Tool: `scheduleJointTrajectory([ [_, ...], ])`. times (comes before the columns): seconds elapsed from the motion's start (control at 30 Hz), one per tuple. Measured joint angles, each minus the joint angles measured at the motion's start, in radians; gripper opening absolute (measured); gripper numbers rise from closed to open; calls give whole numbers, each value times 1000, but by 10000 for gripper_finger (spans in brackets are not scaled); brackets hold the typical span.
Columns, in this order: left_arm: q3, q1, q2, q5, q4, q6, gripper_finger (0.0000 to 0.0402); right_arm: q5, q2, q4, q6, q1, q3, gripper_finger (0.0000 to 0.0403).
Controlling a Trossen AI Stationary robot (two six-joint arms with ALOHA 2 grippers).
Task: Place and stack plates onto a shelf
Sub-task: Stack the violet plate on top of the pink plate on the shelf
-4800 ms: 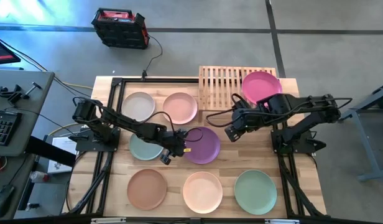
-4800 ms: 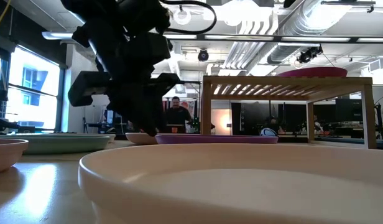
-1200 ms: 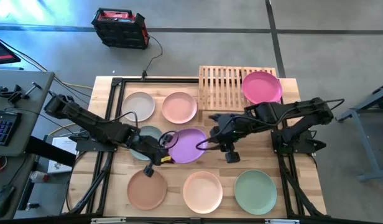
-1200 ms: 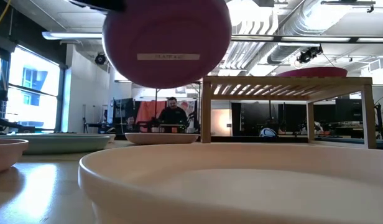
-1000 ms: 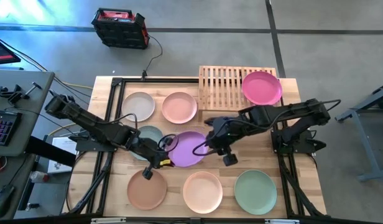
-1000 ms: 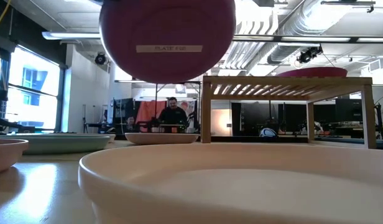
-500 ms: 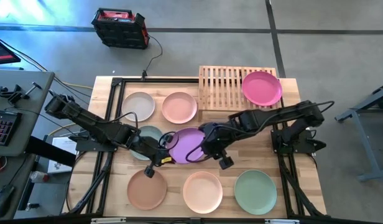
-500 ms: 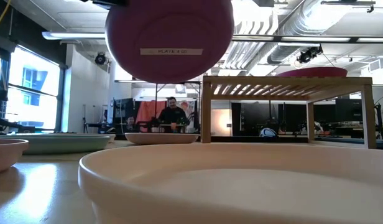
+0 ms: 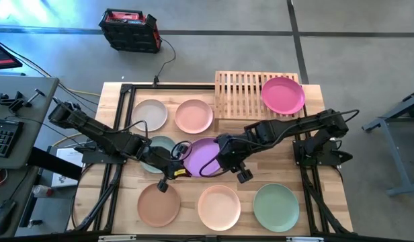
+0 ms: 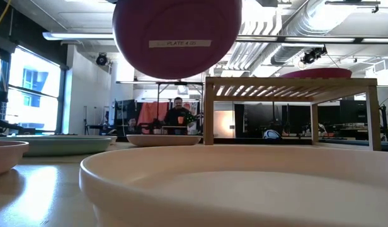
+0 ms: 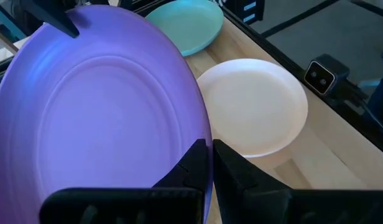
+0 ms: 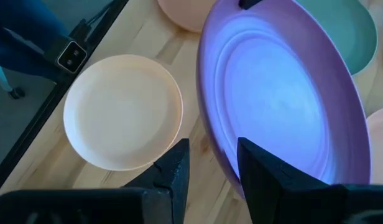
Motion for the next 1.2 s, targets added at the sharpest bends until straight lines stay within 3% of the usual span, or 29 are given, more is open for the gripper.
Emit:
scheduleJointTrajectory([
  [0.3, 0, 7, 0, 0, 30, -1, 7, 19, 8, -15, 32, -2, 0, 104],
  [0.6, 0, 7, 0, -1, 31, -20, 9, -24, 7, -24, 32, 2, 0, 9],
  [1.2, 0, 19, -1, -83, 29, -80, 44, -27, 6, -32, 228, 3, 0, 2],
])
